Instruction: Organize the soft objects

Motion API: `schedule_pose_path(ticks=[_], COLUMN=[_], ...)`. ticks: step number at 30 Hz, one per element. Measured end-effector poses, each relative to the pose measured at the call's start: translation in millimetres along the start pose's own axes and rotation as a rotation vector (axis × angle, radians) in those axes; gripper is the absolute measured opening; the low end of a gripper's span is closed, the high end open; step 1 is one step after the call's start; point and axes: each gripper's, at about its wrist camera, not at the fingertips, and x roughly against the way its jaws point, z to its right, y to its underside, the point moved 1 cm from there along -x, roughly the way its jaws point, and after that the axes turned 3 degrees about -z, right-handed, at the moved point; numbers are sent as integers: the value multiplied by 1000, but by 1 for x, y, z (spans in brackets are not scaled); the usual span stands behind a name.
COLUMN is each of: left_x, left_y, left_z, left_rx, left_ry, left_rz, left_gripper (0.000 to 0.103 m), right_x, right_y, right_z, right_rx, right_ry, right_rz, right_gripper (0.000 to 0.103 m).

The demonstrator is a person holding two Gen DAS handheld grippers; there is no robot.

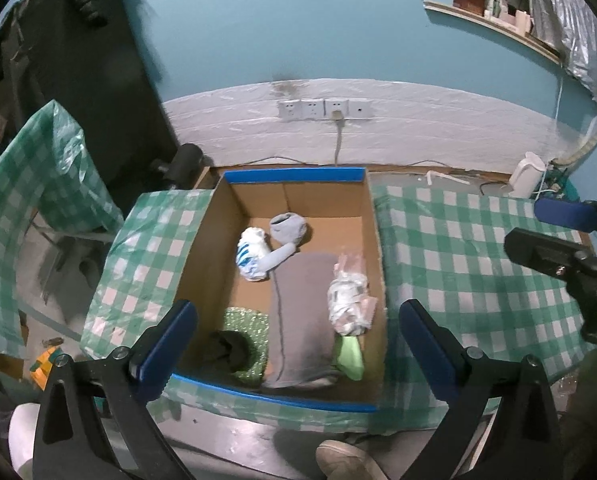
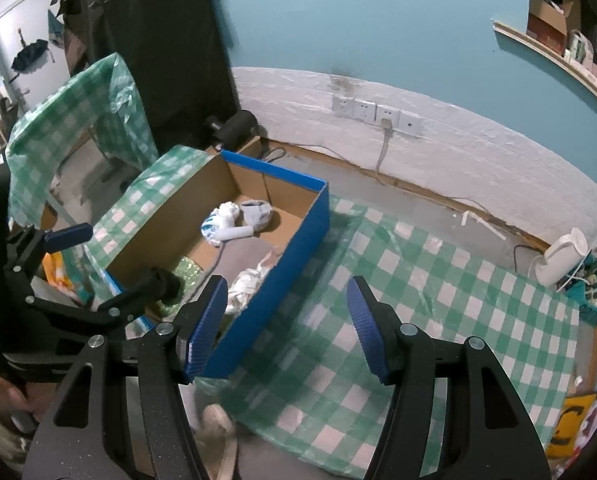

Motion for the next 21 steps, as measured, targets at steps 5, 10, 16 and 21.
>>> schedule_pose_path(ticks=[5,10,16,21], left_x=[-4,-6,-8,-10], left_y=[-1,-2,-3,-2], left_z=[10,16,20,23], left_rx=[-14,-23,-26,-29], left_ry=[-10,-11,-12,-7], left_rz=[1,-20,-32,-45], left_gripper=[101,101,101,101], right_x=[-8,-12,-11,-11], right_y=[8,14,18,19], right_z=[15,27,32,33], right_rx=[-30,-54,-65,-65], right_ry=[13,29,23,21], right_rz=[-21,-30,-31,-29], right_gripper=[62,62,62,62])
